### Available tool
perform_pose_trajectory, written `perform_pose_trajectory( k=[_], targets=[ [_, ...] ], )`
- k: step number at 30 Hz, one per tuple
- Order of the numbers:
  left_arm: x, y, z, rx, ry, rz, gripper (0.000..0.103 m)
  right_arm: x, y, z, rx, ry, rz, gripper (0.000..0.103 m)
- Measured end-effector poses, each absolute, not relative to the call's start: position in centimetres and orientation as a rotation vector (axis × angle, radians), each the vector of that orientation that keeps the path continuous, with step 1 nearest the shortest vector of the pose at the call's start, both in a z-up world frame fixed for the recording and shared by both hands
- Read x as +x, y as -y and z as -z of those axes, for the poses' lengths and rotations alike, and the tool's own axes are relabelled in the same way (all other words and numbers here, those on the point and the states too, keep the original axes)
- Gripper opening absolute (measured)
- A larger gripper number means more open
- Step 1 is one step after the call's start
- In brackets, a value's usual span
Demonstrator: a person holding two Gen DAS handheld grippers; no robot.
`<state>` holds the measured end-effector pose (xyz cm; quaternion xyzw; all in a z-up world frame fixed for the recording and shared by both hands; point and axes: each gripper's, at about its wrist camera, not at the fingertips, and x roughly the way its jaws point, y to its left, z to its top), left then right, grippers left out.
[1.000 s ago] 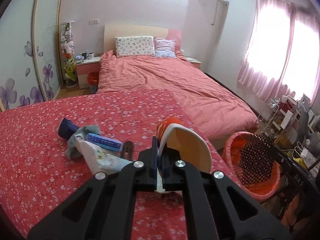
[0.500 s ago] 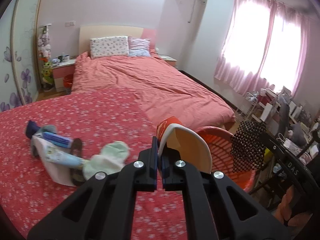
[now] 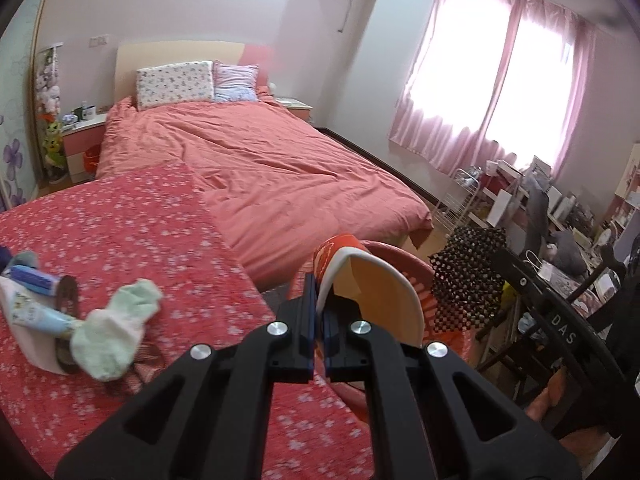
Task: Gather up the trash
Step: 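Carry the mesh pouch and paper cup with both tools over the basket, then open both tools to drop the pouch and cup into the basket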
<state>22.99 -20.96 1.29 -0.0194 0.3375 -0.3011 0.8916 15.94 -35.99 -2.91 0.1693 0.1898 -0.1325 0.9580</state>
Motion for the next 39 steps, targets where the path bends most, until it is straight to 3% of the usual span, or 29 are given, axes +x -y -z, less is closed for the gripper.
perform_pose_trajectory(
  k=[22, 27, 29, 39],
  targets=[
    [24.6, 28.3, 3.4, -0.008, -0.782, 0.713, 0.005, 16.7, 39.7, 5.0, 0.413, -0.404, 0.318, 0.006],
    [25.1, 28.9, 4.6, 0.012, -0.813, 0.694, 0.03, 17.1, 40.2, 5.8, 0.432, -0.437, 0.314, 0.013],
    [25.3, 28.7, 5.1, 0.014, -0.822, 0.685, 0.035, 17.0, 40.2, 6.0, 0.44, -0.446, 0.317, 0.026],
    [25.7, 25.4, 5.4, 0.02, -0.817, 0.608, 0.046, 17.1, 39.3, 6.0, 0.413, -0.484, 0.337, 0.034]
  ],
)
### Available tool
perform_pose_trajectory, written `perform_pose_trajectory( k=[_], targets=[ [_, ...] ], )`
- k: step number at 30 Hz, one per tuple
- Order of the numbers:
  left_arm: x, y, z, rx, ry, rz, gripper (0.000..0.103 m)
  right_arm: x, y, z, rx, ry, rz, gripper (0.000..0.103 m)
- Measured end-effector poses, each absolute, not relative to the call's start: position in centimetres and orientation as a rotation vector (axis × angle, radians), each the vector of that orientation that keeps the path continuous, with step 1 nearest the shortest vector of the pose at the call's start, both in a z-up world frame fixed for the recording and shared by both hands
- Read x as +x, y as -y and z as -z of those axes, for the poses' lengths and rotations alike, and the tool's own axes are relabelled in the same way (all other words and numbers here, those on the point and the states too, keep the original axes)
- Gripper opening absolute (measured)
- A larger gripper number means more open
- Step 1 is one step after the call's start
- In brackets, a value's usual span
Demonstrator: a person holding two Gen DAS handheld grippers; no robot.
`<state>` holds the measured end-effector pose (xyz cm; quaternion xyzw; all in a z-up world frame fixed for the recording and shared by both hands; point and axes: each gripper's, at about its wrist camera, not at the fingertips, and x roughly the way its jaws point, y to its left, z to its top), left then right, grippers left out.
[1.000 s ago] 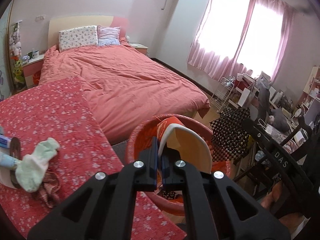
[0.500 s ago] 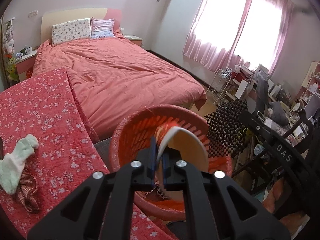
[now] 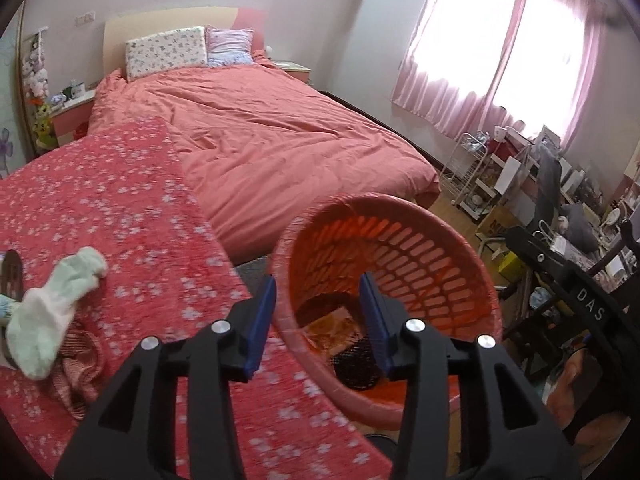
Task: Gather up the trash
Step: 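Open both tools to drop the pouch and cup into the basket, then move both tools back to the bed, right tool toward the light green sock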
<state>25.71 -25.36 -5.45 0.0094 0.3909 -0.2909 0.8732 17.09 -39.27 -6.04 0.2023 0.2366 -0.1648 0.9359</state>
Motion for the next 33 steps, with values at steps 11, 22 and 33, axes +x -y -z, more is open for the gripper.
perform_pose_trajectory(
  k=[11, 22, 33],
  targets=[
    [25.1, 19.0, 4.7, 0.034, -0.784, 0.484, 0.05, 17.8, 36.2, 5.2, 0.353, -0.505, 0.292, 0.034],
    [24.1, 9.2, 3.6, -0.02, -0.742, 0.305, 0.052, 19.5, 30.1, 4.7, 0.268, -0.545, 0.17, 0.034],
    [23.4, -1.0, 3.2, -0.067, -0.695, 0.102, 0.057, 23.3, 21.1, 5.5, 0.187, -0.634, -0.009, 0.034]
  ],
)
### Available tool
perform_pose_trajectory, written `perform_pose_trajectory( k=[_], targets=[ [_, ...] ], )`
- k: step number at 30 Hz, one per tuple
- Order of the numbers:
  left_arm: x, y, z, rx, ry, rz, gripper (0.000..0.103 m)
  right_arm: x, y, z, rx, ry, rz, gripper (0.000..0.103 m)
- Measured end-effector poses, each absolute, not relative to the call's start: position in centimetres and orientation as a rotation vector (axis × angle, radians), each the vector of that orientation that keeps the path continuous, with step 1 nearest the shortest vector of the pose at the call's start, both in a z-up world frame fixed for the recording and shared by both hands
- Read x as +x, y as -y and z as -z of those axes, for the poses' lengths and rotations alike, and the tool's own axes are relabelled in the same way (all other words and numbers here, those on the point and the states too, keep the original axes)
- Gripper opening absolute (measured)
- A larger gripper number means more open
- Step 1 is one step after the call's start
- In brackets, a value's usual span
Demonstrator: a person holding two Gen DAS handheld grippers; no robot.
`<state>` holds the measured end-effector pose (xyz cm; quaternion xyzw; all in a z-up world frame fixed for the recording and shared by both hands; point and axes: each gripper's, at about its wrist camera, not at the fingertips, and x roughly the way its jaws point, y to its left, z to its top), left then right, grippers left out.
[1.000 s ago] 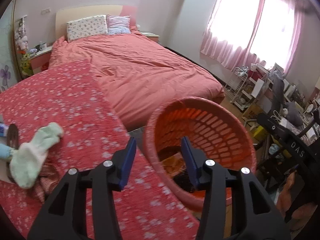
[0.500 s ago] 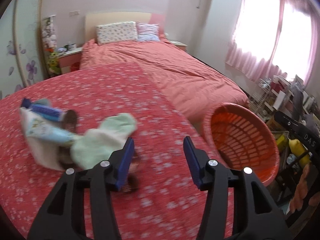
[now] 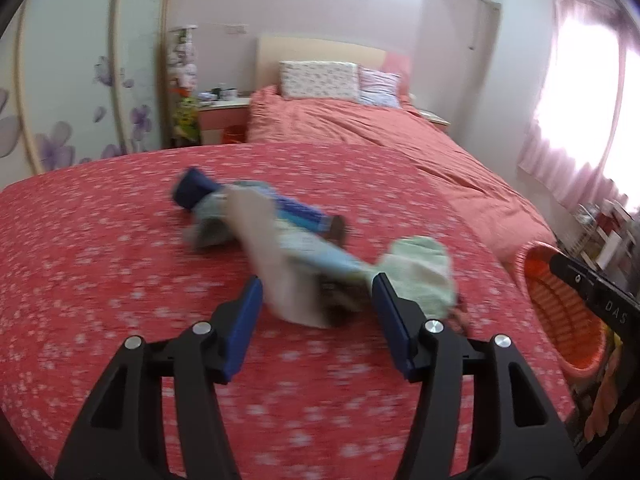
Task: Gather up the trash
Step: 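Move both tools back to the bed, right tool toward the light green sock, then grasp the light green sock with the right tool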
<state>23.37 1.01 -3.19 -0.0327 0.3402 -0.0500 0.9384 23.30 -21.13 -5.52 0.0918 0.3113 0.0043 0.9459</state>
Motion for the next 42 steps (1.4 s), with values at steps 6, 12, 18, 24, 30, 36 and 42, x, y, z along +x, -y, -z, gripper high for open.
perform_pose_trajectory(
  k=[6, 12, 18, 24, 30, 36, 42],
  targets=[
    [23.3, -5.4, 3.8, -0.111, -0.709, 0.024, 0.058, 25.9, 17.5, 6.2, 0.18, -0.675, -0.082, 0.034],
    [23.2, -7.8, 4.4, -0.138, -0.717, -0.016, 0.058, 29.0, 15.2, 7.7, 0.187, -0.739, -0.089, 0.034],
    [23.0, -9.0, 5.0, -0.157, -0.728, -0.029, 0.058, 31.4, 14.3, 9.8, 0.15, -0.818, -0.065, 0.034],
    [23.1, -8.6, 5.3, -0.16, -0.738, -0.02, 0.058, 31.2, 13.2, 10.5, 0.089, -0.833, -0.072, 0.018],
    [23.3, -7.6, 5.5, -0.16, -0.748, 0.003, 0.058, 30.4, 13.1, 9.7, 0.078, -0.787, -0.085, 0.008],
    [23.1, -6.2, 5.5, -0.149, -0.749, 0.04, 0.058, 28.5, 14.9, 6.3, 0.15, -0.667, -0.092, 0.008],
    [23.1, -3.8, 5.4, -0.144, -0.758, 0.092, 0.058, 27.8, 16.9, 4.9, 0.205, -0.631, -0.097, 0.008]
  ],
)
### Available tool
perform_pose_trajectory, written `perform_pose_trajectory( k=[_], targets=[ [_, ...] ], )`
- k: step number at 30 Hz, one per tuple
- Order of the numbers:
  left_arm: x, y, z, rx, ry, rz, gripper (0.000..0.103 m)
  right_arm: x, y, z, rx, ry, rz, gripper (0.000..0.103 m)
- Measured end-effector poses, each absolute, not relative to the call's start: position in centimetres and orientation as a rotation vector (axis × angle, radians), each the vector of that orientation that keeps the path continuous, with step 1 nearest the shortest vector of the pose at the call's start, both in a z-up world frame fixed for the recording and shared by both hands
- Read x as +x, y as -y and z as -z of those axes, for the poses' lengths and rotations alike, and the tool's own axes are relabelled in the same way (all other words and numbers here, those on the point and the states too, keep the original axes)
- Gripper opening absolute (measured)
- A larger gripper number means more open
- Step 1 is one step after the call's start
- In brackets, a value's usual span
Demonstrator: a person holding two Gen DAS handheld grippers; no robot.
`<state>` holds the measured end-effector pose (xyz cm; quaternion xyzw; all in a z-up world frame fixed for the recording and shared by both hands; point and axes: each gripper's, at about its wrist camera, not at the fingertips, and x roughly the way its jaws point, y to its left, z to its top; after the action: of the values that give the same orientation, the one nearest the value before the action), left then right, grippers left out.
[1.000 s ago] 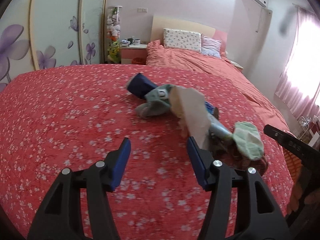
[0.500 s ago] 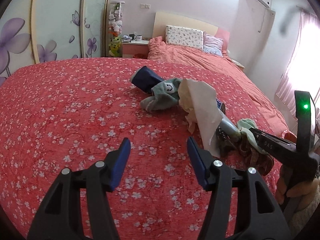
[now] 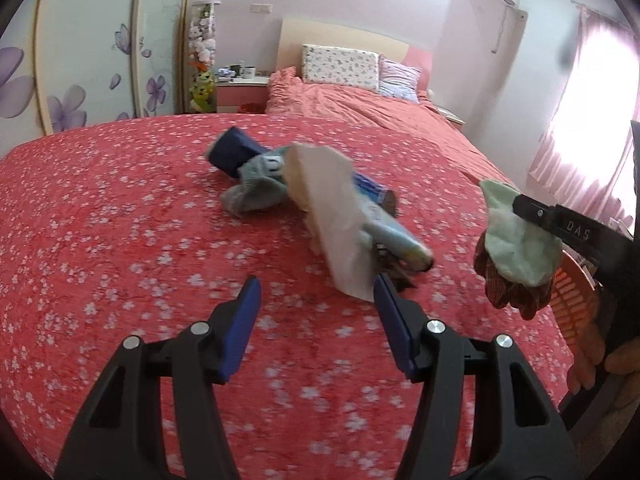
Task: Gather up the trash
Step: 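Grasp the light green sock with the right tool, then carry the sock toward the basket with the right tool while the left approaches the brown plaid cloth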
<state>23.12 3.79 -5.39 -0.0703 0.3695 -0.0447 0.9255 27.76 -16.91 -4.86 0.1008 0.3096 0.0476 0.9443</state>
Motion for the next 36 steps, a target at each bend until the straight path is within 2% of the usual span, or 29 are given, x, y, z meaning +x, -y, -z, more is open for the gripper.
perform_pose_trajectory(
  k=[7, 11, 28, 31, 36],
  targets=[
    [22.8, -1.5, 5.4, -0.12, -0.765, 0.145, 0.058, 28.3, 17.3, 6.6, 0.191, -0.689, -0.074, 0.01],
    [22.8, -1.1, 5.5, -0.115, -0.771, 0.15, 0.058, 28.4, 17.3, 7.1, 0.179, -0.692, -0.061, 0.006],
    [24.2, 3.4, 4.9, -0.136, -0.798, 0.276, 0.058, 24.7, 21.9, 3.3, 0.227, -0.537, -0.012, 0.005],
    [24.8, 5.7, 4.6, -0.116, -0.794, 0.316, 0.063, 23.6, 23.4, 3.6, 0.228, -0.528, 0.027, 0.005],
    [26.1, 9.9, 5.3, -0.065, -0.82, 0.364, 0.065, 21.5, 26.1, 4.0, 0.249, -0.51, 0.085, 0.005]
  ],
)
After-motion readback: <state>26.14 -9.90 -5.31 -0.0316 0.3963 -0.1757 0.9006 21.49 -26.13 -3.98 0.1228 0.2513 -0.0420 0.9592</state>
